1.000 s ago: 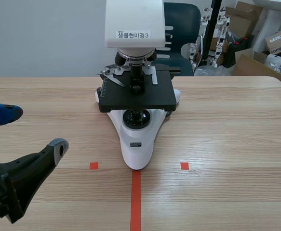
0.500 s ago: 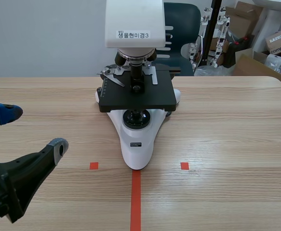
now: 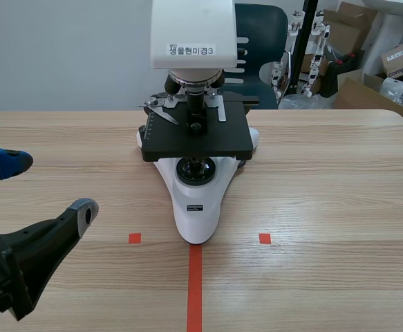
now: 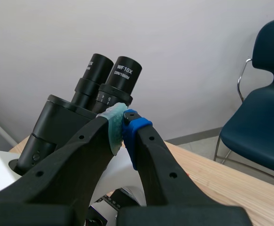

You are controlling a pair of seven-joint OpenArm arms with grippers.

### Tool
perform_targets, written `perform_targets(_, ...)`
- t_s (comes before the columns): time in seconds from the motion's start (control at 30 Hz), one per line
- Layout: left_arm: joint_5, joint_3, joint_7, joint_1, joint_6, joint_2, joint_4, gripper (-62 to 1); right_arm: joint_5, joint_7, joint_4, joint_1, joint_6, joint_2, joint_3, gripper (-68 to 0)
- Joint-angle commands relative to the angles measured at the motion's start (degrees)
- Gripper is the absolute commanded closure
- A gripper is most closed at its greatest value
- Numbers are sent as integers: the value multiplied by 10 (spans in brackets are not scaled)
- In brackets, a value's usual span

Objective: Point at the eyepiece

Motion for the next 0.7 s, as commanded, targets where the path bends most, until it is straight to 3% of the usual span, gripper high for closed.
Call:
perform_targets(0.0, -4, 1, -6, 0, -1, 3, 10, -623, 5, 9, 11, 19, -3, 6, -4, -8)
perform_targets(0.17, -4, 1, -6, 0, -1, 3, 10, -623, 6, 10, 11, 19, 40, 6, -4, -8)
perform_targets(0.67, -4, 1, -6, 0, -1, 3, 10, -623, 15, 18, 11, 24, 35, 8, -4, -8)
